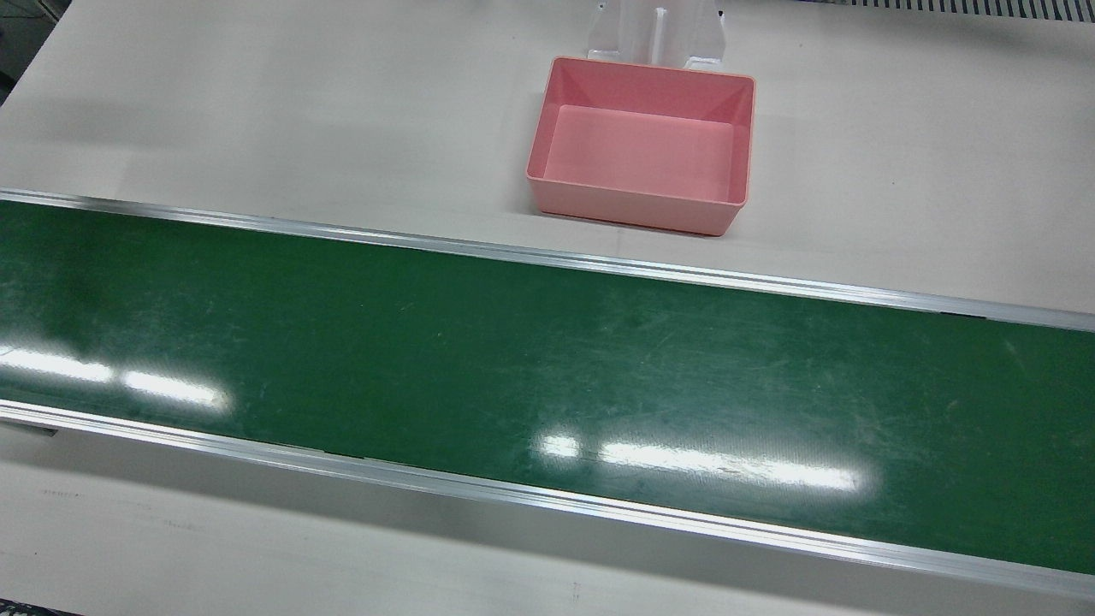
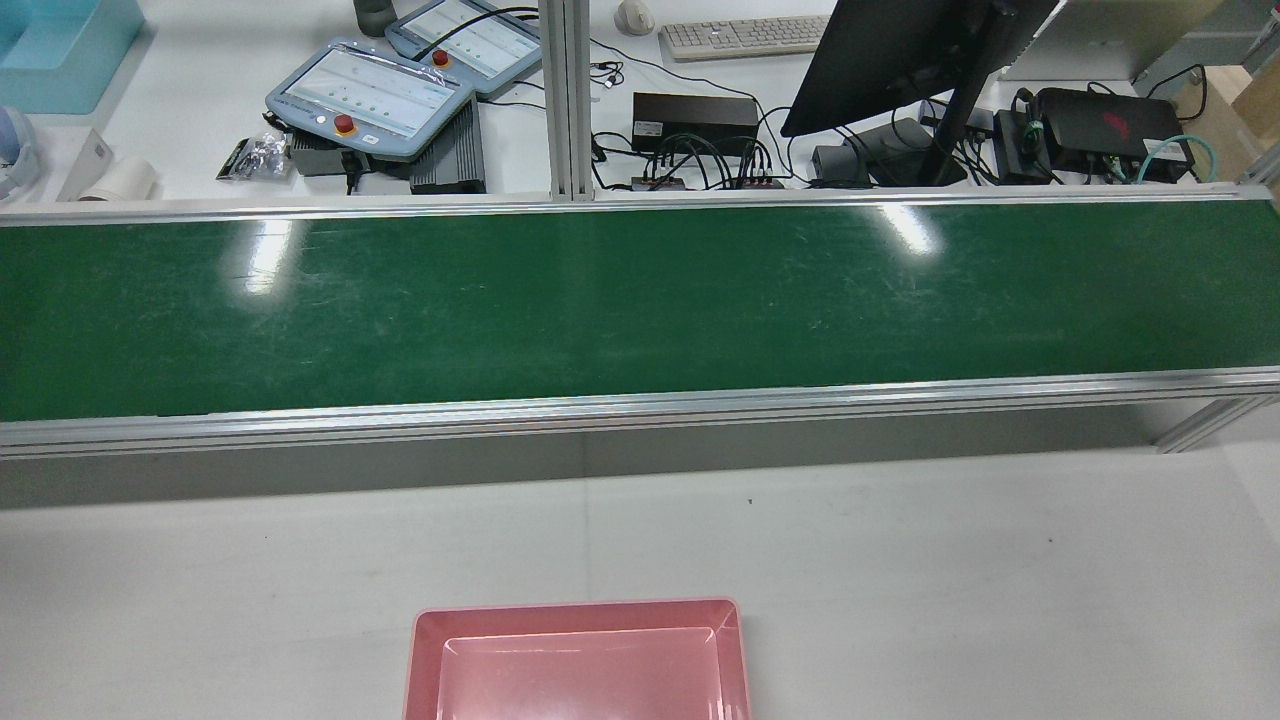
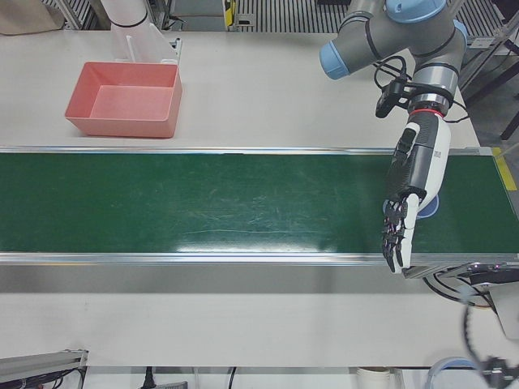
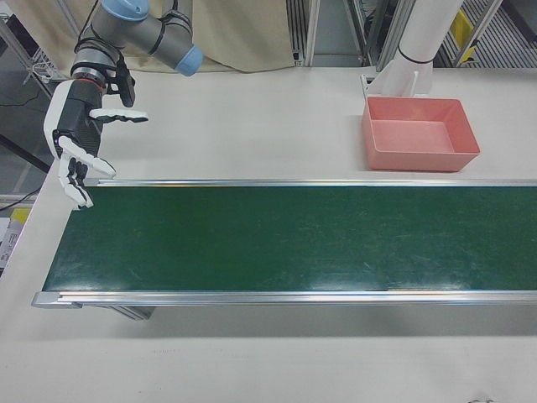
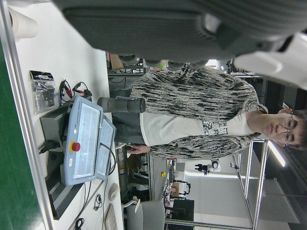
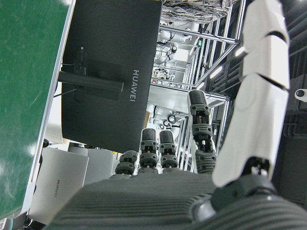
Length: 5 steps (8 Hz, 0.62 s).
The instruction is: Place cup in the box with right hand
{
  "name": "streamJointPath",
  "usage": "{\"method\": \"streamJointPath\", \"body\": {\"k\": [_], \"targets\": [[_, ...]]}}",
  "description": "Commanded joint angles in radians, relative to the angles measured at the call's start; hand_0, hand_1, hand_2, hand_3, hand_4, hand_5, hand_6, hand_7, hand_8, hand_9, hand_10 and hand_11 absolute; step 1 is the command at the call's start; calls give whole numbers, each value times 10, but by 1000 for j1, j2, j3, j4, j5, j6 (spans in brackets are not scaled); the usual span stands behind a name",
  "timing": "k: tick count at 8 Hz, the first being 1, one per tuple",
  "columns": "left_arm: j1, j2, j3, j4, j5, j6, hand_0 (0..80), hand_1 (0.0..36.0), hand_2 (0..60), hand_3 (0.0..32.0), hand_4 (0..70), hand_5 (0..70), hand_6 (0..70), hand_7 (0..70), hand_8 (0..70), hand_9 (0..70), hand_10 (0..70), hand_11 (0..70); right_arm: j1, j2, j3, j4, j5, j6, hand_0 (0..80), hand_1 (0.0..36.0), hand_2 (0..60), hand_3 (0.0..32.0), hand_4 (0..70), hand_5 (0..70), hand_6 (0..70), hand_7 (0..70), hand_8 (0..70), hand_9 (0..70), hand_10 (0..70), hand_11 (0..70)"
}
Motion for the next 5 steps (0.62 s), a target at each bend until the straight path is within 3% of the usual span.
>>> {"method": "streamJointPath", "body": {"k": [1, 3, 5], "targets": [[0, 1, -1, 0, 0, 0, 0, 0, 0, 0, 0, 0, 0, 0, 0, 0, 0, 0, 4, 0, 3, -1, -2, 0, 544, 143, 30, 0, 272, 63, 72, 254, 116, 213, 62, 106], [0, 1, -1, 0, 0, 0, 0, 0, 0, 0, 0, 0, 0, 0, 0, 0, 0, 0, 10, -1, 6, 1, -2, 2, 528, 170, 120, 0, 227, 64, 72, 251, 116, 211, 61, 105], [0, -1, -1, 0, 0, 0, 0, 0, 0, 0, 0, 0, 0, 0, 0, 0, 0, 0, -5, 8, -6, -10, 1, -10, 540, 142, 29, 0, 248, 64, 70, 243, 114, 208, 61, 105]]}}
